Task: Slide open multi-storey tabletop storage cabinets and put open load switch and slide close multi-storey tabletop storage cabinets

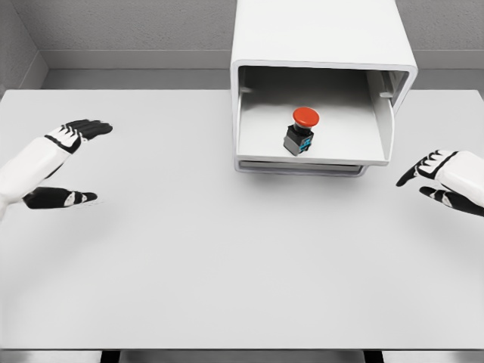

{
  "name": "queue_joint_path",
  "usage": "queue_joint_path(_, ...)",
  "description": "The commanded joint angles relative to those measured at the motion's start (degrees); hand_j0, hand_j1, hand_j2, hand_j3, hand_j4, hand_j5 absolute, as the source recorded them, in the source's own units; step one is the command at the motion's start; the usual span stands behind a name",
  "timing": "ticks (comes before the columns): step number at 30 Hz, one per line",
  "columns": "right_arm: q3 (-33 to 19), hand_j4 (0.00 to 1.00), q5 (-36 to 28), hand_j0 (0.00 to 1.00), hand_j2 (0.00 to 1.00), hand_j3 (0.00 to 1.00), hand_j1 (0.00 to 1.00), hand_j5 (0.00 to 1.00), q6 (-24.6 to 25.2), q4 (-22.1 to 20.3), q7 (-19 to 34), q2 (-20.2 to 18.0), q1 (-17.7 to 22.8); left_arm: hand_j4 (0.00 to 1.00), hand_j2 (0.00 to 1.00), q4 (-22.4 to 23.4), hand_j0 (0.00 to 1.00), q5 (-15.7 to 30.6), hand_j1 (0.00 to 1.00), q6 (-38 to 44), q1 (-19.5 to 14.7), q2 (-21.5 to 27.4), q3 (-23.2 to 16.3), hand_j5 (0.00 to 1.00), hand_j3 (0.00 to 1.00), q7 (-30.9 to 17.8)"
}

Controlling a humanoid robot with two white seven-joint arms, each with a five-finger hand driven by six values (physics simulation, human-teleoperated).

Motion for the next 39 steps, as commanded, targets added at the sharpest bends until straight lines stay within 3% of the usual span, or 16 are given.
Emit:
queue_joint_path(1,0.1,0.57,-0.5,0.57,0.57,0.57,0.57,0.57,0.1,-1.3,0.0,0.1,0.0,1.00,1.00,7.4,1.00,2.3,1.00,0.2,0.0,1.8,5.5,1.00,1.00,0.0)
queue_joint_path(3,1.2,0.57,-0.5,0.57,0.57,0.57,0.57,0.57,0.1,-3.3,-0.1,0.9,0.0,1.00,1.00,11.7,1.00,2.0,1.00,0.2,0.2,1.8,5.5,1.00,1.00,0.0)
queue_joint_path(7,2.0,0.58,-0.6,0.58,0.58,0.58,0.58,0.58,0.1,-4.2,-0.1,2.2,0.0,1.00,1.00,11.7,1.00,-2.2,1.00,0.2,0.4,1.0,3.5,1.00,1.00,0.0)
queue_joint_path(9,2.4,0.58,-0.6,0.58,0.58,0.58,0.58,0.58,0.1,-4.2,-0.1,2.7,0.0,1.00,1.00,11.8,1.00,-3.0,1.00,0.2,0.4,0.9,-0.2,1.00,1.00,0.0)
queue_joint_path(12,2.7,0.58,-0.7,0.58,0.58,0.58,0.58,0.58,0.1,-4.2,0.0,3.7,-0.1,1.00,1.00,12.1,1.00,-4.1,1.00,0.2,0.4,-1.0,-1.0,1.00,1.00,0.0)
queue_joint_path(16,2.7,0.58,-0.5,0.58,0.58,0.58,0.58,0.58,0.1,-4.2,0.0,4.4,-0.2,1.00,1.00,17.7,1.00,-4.0,1.00,0.2,0.3,-2.3,-1.3,1.00,1.00,0.0)
queue_joint_path(26,2.8,0.58,1.0,0.58,0.58,0.58,0.58,0.58,0.1,-3.8,0.1,6.4,-1.2,1.00,1.00,18.4,1.00,-1.3,1.00,0.2,-0.2,-2.3,-0.8,1.00,1.00,0.0)
queue_joint_path(39,6.4,0.58,2.2,0.58,0.58,0.58,0.58,0.58,0.1,-1.9,0.2,7.8,-6.3,1.00,1.00,18.3,1.00,-1.3,1.00,0.2,-0.1,-2.2,-0.5,1.00,1.00,0.0)
